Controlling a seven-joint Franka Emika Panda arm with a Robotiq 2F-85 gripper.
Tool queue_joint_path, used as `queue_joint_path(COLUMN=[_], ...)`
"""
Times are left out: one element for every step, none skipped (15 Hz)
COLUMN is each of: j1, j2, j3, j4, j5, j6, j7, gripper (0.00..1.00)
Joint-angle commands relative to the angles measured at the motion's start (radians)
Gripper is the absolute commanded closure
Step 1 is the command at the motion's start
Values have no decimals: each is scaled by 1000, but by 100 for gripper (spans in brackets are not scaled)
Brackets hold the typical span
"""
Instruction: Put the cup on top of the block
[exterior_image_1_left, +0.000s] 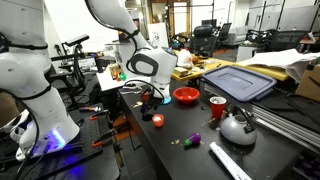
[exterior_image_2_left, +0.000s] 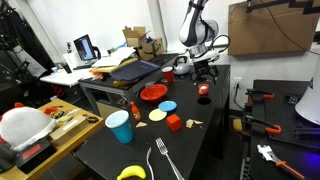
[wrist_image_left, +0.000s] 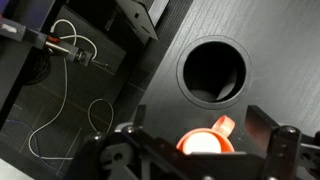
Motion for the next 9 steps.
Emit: queue_joint_path(j1=[18, 18, 20, 20, 28, 31, 35, 39, 41], j2=[-23, -22, -18, -15, -9, -4, 3, 7, 11], j3=[-11, -10, -10, -9, -14, -15, -18, -21, -21], j4=[-37, -40, -42, -44, -46, -47, -49, -51, -53], j5=[-5, -2, -4, -1, -15, -17, -22, -31, -33], j6=[60, 71, 82, 94, 115, 133, 151, 167, 178], j7=[36, 34, 37, 36, 49, 52, 62, 76, 81], gripper=[0, 0, 0, 0, 0, 0, 0, 0, 0])
